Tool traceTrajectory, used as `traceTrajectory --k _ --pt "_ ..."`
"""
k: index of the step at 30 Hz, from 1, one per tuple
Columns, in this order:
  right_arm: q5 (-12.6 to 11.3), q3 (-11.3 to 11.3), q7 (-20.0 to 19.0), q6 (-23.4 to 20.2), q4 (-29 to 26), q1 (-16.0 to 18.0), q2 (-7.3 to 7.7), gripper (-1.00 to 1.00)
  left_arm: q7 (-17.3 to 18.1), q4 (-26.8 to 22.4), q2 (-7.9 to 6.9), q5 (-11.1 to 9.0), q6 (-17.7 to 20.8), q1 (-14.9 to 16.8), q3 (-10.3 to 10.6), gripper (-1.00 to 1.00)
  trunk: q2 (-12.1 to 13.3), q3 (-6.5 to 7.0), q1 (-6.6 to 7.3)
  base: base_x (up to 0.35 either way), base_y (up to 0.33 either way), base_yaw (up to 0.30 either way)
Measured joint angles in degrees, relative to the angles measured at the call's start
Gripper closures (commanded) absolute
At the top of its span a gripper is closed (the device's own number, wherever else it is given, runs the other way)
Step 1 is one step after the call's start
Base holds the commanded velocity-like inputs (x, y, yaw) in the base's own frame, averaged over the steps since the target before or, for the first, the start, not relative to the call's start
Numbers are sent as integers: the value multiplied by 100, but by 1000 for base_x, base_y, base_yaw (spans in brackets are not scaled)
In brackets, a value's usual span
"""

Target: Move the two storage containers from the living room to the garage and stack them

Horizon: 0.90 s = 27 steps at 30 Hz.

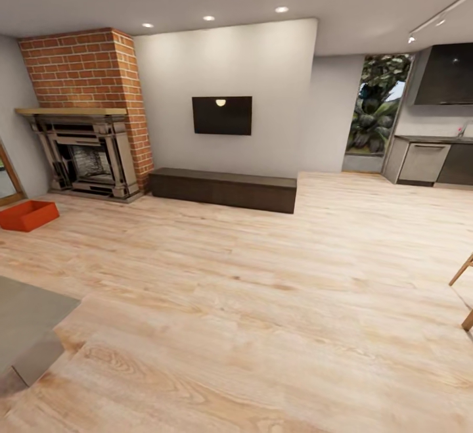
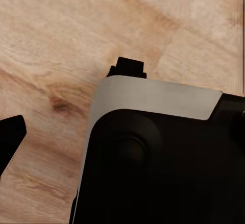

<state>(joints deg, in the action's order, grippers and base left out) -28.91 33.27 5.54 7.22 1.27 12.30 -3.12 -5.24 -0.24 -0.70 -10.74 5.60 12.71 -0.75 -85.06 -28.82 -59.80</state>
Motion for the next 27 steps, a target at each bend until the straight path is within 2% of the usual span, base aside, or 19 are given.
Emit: traceTrajectory --k 27 --pt "15 8 0 0 0 2 0 -100 0 0 6 1 0 0 0 -100 0 0 0 323 0 0"
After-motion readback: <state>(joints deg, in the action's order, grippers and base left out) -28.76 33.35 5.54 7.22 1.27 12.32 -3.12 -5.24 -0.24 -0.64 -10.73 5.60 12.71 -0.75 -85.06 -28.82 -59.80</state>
